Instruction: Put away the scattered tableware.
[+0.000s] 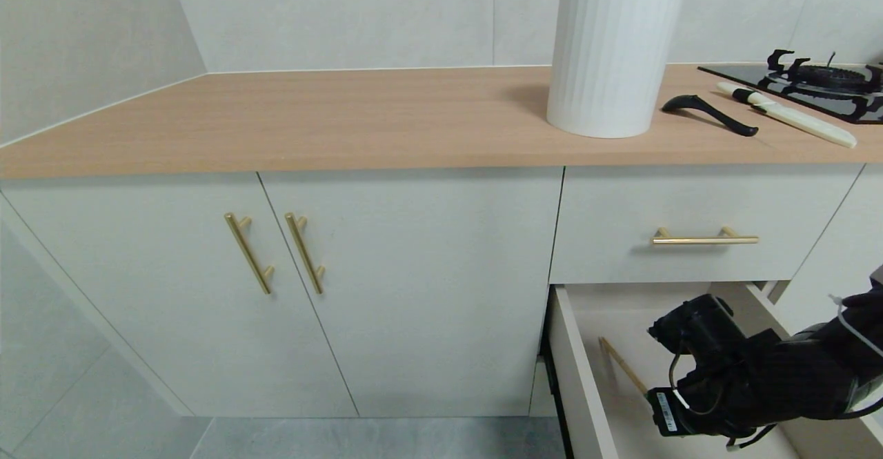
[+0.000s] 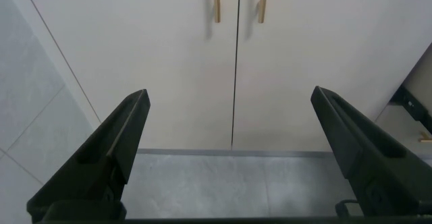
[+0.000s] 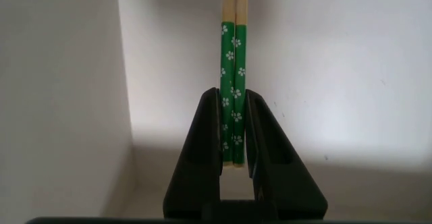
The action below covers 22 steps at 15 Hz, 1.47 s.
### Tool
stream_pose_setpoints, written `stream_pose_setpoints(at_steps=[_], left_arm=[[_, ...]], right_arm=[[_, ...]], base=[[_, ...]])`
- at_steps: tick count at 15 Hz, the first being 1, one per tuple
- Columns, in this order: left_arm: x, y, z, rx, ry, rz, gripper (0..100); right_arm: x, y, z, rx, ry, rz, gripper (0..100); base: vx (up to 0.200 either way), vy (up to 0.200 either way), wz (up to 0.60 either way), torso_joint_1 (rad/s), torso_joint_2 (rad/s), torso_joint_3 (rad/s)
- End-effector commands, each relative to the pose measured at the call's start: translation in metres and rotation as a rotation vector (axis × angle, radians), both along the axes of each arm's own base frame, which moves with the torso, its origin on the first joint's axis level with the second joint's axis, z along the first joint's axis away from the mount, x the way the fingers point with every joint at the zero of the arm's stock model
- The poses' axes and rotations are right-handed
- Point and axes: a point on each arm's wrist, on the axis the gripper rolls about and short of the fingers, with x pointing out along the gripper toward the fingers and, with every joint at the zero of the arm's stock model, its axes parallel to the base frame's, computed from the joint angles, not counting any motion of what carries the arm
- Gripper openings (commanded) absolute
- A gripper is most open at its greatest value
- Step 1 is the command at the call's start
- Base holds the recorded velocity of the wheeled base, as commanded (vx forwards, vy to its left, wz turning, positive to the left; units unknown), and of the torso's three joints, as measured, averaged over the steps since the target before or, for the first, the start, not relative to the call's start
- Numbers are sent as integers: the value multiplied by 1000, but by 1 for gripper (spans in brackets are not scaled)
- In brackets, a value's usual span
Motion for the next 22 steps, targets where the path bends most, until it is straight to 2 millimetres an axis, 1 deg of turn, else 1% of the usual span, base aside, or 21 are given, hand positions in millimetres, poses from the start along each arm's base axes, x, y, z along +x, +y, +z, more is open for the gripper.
stream_pose_setpoints(at_steps=[1,3,5,16,17,22], left_arm=[[0,0,0,1,0,1,100],[0,0,0,1,0,1,100],[0,0,0,-1,0,1,100],[0,0,0,-1,0,1,100],[0,0,0,1,0,1,100],[0,0,0,1,2,2,100]], right_arm=[[2,1,-22,-25,54,1,0],[5,1,-34,-44,39,-7,0],[7,2,-40,-66,17,-19,0],[8,2,-43,-64,4,-21,0],[8,2,-43,-64,5,-21,100],[8,2,-39,-59,-8,-21,100]], base=[[0,0,0,0,0,0],[0,0,0,0,0,0],[0,0,0,0,0,0],[0,0,0,0,0,0],[0,0,0,0,0,0],[0,0,0,0,0,0]])
